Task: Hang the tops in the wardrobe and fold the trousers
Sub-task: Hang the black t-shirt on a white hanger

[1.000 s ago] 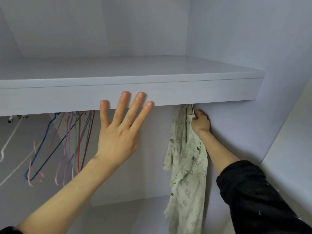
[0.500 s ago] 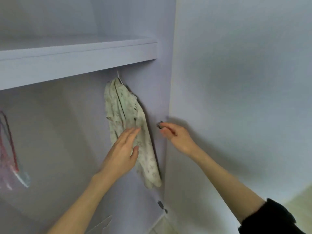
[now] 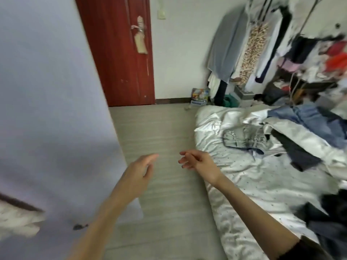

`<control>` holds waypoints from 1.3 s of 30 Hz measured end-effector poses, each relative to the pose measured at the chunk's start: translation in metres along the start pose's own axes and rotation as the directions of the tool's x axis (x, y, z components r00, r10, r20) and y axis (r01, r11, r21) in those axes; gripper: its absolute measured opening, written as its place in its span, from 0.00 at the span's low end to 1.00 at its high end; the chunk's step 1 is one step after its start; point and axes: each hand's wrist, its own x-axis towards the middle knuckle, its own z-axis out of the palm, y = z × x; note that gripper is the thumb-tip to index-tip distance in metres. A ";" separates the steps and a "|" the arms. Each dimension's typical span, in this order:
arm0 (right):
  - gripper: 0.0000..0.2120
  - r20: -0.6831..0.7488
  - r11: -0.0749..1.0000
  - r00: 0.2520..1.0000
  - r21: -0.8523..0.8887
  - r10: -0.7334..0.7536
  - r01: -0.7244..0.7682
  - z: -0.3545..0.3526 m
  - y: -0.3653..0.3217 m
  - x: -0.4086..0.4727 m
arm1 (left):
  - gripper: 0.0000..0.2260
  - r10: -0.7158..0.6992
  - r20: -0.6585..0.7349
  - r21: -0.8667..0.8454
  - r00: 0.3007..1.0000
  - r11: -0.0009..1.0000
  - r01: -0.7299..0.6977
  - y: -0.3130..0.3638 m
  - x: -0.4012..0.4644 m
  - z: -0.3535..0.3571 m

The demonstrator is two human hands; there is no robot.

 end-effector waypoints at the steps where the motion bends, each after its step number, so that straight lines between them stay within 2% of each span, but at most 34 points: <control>1: 0.08 -0.078 1.000 0.997 0.009 0.029 -0.028 -0.032 0.012 -0.017 | 0.15 0.052 0.052 -0.013 0.997 0.999 -0.052 0.021 0.011 0.027; 5: 0.08 -0.284 0.993 0.952 0.060 0.115 -0.102 -0.141 0.054 -0.080 | 0.14 0.193 0.219 -0.073 0.956 0.981 -0.182 0.096 0.041 0.128; 10: 0.09 -0.432 0.967 0.865 0.134 0.254 -0.217 -0.264 0.119 -0.155 | 0.13 0.289 0.380 -0.126 0.879 0.957 -0.260 0.192 0.060 0.257; 13: 0.11 -0.528 0.943 0.785 0.117 0.325 -0.311 -0.332 0.165 -0.198 | 0.14 0.342 0.510 -0.150 0.789 0.939 -0.309 0.244 0.061 0.339; 18: 0.12 -0.628 0.857 0.634 0.107 0.451 -0.504 -0.419 0.244 -0.252 | 0.15 0.327 0.709 -0.133 0.625 0.932 -0.337 0.293 0.067 0.468; 20: 0.12 -0.677 0.781 0.562 0.031 0.475 -0.623 -0.452 0.280 -0.260 | 0.15 0.323 0.747 -0.123 0.582 0.926 -0.356 0.305 0.073 0.514; 22: 0.12 -0.724 0.721 0.482 0.030 0.493 -0.693 -0.481 0.315 -0.262 | 0.15 0.324 0.764 -0.124 0.559 0.923 -0.365 0.315 0.077 0.555; 24: 0.18 -0.733 0.678 0.458 0.005 0.502 -0.735 -0.505 0.347 -0.256 | 0.16 0.318 0.776 -0.112 0.545 0.919 -0.377 0.321 0.079 0.591; 26: 0.29 -0.693 0.607 0.485 -0.085 0.534 -0.790 -0.521 0.372 -0.245 | 0.17 0.299 0.786 -0.089 0.541 0.921 -0.379 0.324 0.080 0.615; 27: 0.31 -0.663 0.565 0.502 -0.143 0.555 -0.813 -0.527 0.383 -0.238 | 0.18 0.285 0.786 -0.081 0.548 0.927 -0.366 0.324 0.081 0.626; 28: 0.30 -0.637 0.535 0.516 -0.186 0.572 -0.824 -0.531 0.392 -0.232 | 0.19 0.271 0.784 -0.082 0.559 0.937 -0.339 0.324 0.081 0.634; 31: 0.11 -0.626 0.544 0.521 -0.178 0.581 -0.820 -0.529 0.407 -0.225 | 0.24 0.156 0.756 -0.076 0.635 0.986 -0.151 0.330 0.085 0.654; 33: 0.11 -0.610 0.612 0.530 -0.092 0.589 -0.785 -0.520 0.411 -0.233 | 0.29 0.043 0.739 -0.038 0.673 0.999 -0.022 0.334 0.091 0.670; 35: 0.11 -0.583 0.643 0.524 -0.004 0.621 -0.766 -0.506 0.410 -0.251 | 0.34 -0.047 0.732 -0.016 0.679 0.996 0.086 0.339 0.094 0.684; 37: 0.11 -0.536 0.610 0.500 0.035 0.680 -0.791 -0.496 0.413 -0.275 | 0.36 -0.096 0.740 -0.010 0.665 0.988 0.154 0.345 0.094 0.693; 39: 0.12 -0.453 0.525 0.463 0.013 0.762 -0.851 -0.491 0.419 -0.302 | 0.33 -0.124 0.771 0.023 0.625 0.986 0.168 0.345 0.088 0.693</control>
